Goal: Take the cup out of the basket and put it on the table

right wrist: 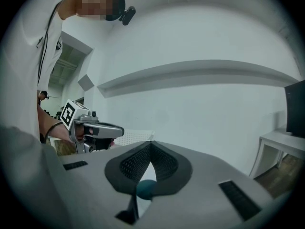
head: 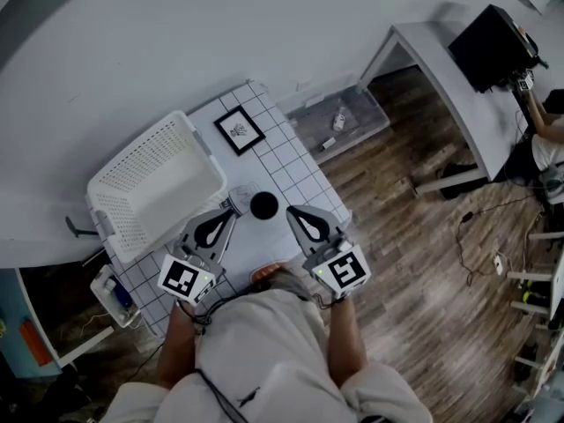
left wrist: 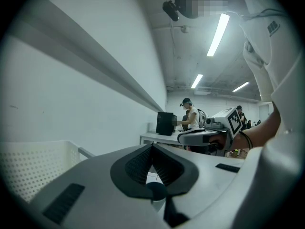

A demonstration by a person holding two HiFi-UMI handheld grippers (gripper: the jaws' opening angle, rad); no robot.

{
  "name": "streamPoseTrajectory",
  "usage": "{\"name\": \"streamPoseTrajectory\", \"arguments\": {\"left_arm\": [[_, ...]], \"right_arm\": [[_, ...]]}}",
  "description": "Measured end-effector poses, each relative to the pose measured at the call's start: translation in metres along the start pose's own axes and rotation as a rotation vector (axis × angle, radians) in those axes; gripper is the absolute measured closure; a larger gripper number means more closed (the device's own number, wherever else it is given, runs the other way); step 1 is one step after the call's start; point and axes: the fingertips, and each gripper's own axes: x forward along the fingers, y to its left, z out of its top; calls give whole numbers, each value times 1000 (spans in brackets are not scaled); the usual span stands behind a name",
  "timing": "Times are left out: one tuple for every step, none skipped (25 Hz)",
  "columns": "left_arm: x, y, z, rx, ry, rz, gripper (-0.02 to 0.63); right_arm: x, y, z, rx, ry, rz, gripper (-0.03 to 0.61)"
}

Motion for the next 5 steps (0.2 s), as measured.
{"name": "streamPoseTrajectory", "arguments": {"left_arm": [[0, 0, 0, -2, -1, 0, 606], [0, 0, 0, -2, -1, 0, 606], [-1, 0, 0, -2, -1, 0, 606], [-1, 0, 0, -2, 0, 0, 606], [-1, 0, -1, -1, 1, -1, 606]], "right_arm": [[0, 0, 0, -4, 2, 0, 569], [0, 0, 0, -7, 3, 0, 569], [1, 0, 0, -10, 5, -1, 569], [1, 0, 0, -11, 7, -2, 569], [1, 0, -1, -12, 9, -2, 569]]}}
